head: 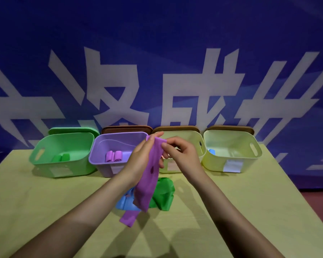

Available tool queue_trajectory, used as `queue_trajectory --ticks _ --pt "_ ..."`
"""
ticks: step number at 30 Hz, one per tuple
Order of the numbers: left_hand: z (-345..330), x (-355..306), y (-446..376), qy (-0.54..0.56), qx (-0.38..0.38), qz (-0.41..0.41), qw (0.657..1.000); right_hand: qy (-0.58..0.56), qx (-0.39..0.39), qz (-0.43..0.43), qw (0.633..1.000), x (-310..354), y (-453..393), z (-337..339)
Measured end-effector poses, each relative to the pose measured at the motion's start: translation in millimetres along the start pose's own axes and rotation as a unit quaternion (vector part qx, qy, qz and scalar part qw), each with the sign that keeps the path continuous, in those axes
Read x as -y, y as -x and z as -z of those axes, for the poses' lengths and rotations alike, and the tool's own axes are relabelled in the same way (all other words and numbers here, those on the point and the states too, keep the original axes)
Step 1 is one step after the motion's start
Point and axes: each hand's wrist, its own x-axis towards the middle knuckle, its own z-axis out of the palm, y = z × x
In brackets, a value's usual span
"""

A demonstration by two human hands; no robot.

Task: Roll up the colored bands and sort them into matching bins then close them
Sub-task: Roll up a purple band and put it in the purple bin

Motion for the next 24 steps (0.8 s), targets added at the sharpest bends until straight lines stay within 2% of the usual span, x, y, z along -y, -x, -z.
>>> queue_trajectory --ticks 5,12,17,24 --pt "-4.8 -4.9 6.1 0.055 0.034 0.04 0.997 -0.01 -0.05 -0.014 0.999 3.6 0.0 -1.2" --pt "-3.1 -3.9 17.3 -0.005 0.026 0.025 0.999 0.004 -0.111 -0.001 0.994 7.6 -4.8 -1.4" --pt "4.9 -2.8 17.3 0.026 -0.003 0.021 0.999 0.02 -0.095 0.027 0.995 9.3 -3.5 -9.8" --pt "16.7 -9.1 22.8 0.1 -0.026 0.033 0.994 0.181 -0.011 0.184 0.966 11.9 1.7 -14.3"
